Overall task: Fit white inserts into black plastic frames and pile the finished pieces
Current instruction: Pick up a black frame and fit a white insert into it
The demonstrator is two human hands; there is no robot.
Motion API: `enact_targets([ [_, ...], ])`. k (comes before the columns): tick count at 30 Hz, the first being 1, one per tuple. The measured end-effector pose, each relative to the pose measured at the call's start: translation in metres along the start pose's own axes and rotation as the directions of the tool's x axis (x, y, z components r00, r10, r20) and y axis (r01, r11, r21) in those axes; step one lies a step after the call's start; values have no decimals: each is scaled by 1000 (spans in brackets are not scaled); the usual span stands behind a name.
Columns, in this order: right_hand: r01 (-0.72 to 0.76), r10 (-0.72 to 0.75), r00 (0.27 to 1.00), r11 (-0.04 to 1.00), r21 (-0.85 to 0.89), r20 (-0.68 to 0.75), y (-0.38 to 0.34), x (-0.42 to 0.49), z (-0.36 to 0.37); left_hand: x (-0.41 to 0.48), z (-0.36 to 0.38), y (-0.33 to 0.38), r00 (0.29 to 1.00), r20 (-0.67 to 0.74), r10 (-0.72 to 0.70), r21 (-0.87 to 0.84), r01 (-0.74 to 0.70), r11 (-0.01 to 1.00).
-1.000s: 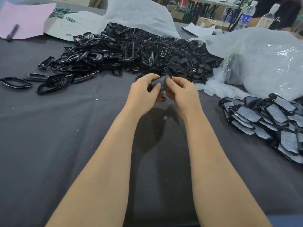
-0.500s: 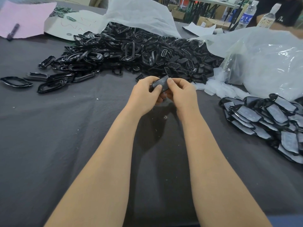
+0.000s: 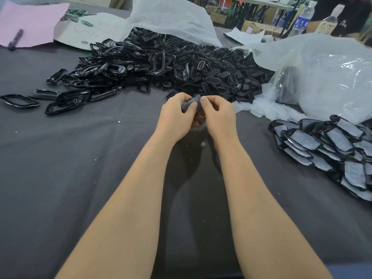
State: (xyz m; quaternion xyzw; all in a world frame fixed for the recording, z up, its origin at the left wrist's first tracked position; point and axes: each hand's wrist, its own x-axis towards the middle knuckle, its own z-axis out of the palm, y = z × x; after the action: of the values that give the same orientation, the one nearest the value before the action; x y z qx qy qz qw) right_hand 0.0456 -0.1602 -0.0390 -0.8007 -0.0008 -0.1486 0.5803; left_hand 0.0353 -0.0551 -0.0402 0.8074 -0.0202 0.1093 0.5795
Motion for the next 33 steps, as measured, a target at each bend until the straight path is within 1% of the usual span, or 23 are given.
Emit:
enact_targets([
  [5,167,-180,977,979,-120,-112,-7,-7,1,1,0,0,999,-39,11,32,-10,999],
  [10,241,-264,960,947,-213,-87,-10,-11,3,-1,0,1,994,-81,68,82,-61,995],
  [14,222,-254,962,942,-252,-100,-10,-12,6,-3,0,1,994,-74,76,89,-70,994],
  [17,170,-193,977,961,-218,-89,-10,-12,7,-2,1,0,992,-87,87,172,-71,982],
  [20,155,-165,985,975,-162,-53,-12,-12,8,-1,2,-1,989,-109,98,189,-76,979],
  [23,193,-201,979,970,-145,-42,-15,-14,9,-1,2,-1,985,-132,114,175,-90,980],
  [28,294,-308,951,932,-213,-34,-15,-19,14,-2,1,0,976,-179,127,127,-105,986],
  [30,300,-315,948,930,-211,-42,-14,-19,15,-2,1,0,972,-192,134,122,-112,986],
  [33,287,-299,952,947,-144,-71,-15,-19,14,-3,1,0,969,-201,145,117,-123,985],
])
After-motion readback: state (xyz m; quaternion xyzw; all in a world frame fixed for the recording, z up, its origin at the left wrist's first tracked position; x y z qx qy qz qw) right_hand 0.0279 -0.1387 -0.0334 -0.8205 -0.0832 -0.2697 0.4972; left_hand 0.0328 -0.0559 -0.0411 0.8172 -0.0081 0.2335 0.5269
